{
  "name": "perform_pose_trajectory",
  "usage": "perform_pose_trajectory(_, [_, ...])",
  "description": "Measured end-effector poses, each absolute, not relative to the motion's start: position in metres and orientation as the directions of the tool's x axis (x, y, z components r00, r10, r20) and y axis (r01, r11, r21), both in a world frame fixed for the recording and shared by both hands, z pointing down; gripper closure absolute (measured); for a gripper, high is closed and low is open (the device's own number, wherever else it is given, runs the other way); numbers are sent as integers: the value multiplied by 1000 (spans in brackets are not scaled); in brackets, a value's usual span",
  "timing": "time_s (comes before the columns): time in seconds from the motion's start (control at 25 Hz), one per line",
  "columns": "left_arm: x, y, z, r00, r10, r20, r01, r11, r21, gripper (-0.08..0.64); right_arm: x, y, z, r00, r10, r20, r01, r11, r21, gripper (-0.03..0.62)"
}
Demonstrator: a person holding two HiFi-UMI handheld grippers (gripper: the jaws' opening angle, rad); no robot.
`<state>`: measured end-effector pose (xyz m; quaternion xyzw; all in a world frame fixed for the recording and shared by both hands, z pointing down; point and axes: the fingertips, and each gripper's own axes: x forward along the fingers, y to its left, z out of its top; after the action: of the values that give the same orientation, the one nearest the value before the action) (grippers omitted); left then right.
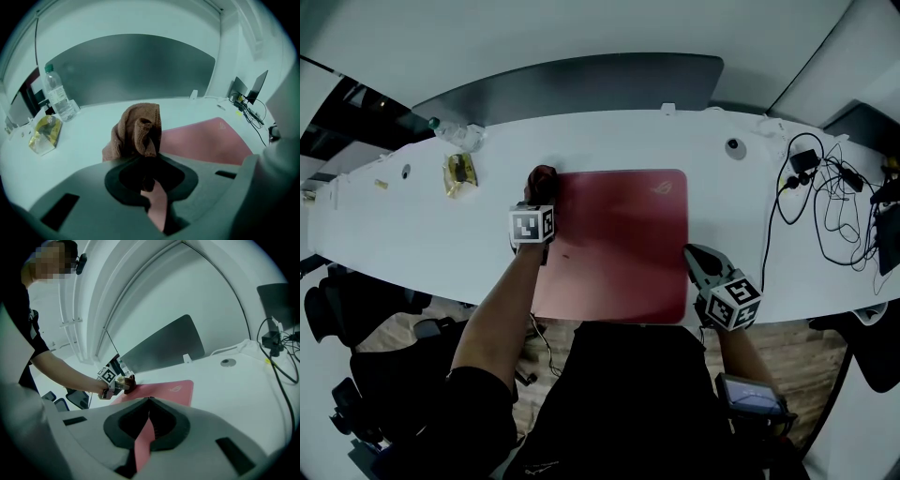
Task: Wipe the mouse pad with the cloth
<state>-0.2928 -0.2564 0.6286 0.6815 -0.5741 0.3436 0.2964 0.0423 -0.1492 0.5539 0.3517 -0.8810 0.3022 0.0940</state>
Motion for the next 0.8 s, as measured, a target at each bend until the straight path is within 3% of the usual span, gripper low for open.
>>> perform_pose_trajectory(0.8, [-164, -265, 632, 268, -536, 801, -946, -302, 115, 503, 66, -152, 554, -728, -587, 353, -680, 554, -480, 566])
